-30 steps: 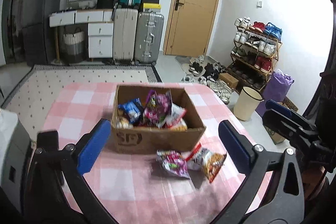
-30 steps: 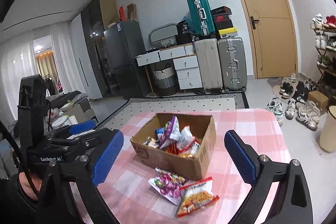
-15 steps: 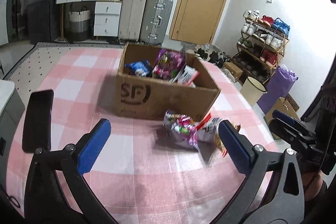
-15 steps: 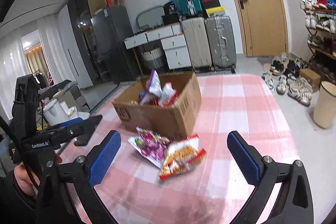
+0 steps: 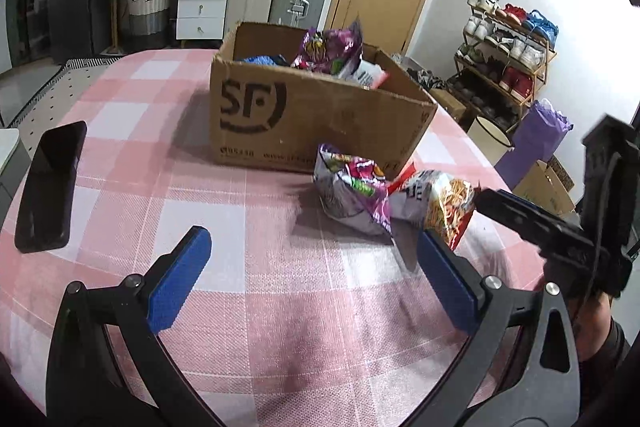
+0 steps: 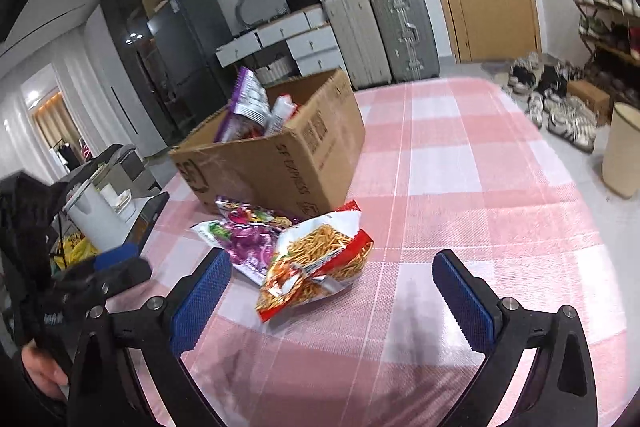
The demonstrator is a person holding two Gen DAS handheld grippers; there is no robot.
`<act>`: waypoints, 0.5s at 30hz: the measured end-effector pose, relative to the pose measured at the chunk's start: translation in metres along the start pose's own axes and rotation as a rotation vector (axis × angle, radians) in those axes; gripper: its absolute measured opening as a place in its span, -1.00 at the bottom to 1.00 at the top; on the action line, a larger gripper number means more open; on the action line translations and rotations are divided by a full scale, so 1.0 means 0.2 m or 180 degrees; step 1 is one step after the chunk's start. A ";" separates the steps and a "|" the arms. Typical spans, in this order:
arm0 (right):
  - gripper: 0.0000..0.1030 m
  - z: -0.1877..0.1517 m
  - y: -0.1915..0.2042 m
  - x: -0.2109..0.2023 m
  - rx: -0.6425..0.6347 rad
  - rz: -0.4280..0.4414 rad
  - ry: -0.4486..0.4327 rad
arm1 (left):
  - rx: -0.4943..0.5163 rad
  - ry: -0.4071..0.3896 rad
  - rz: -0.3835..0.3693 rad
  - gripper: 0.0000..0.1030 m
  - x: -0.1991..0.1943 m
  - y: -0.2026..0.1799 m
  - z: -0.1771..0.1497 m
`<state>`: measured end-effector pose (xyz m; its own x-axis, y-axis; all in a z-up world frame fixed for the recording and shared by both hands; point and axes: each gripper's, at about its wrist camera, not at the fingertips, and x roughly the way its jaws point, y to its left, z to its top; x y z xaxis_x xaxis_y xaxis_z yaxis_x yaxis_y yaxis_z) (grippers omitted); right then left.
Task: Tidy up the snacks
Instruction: 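Lower the right gripper onto the red-and-white stick-snack bag and close it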
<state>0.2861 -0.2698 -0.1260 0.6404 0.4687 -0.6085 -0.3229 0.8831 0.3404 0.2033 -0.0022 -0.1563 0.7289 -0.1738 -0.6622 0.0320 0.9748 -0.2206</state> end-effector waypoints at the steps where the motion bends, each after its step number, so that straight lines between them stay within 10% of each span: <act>1: 0.98 0.01 -0.01 0.04 0.0030 0.0022 0.0050 | 0.0008 0.0016 -0.0009 0.98 0.01 -0.01 -0.01; 9: 0.95 0.04 -0.02 0.21 0.0091 0.0075 0.0247 | -0.0027 0.0110 -0.0022 0.98 0.07 0.01 -0.03; 15: 0.58 0.06 -0.03 0.31 0.0111 0.0076 0.0377 | -0.0036 0.0153 -0.0020 0.98 0.10 0.01 -0.03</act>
<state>0.3361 -0.2471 -0.1577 0.5453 0.4907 -0.6796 -0.3114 0.8713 0.3793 0.2138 -0.0043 -0.1742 0.6950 -0.1867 -0.6943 0.0287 0.9721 -0.2327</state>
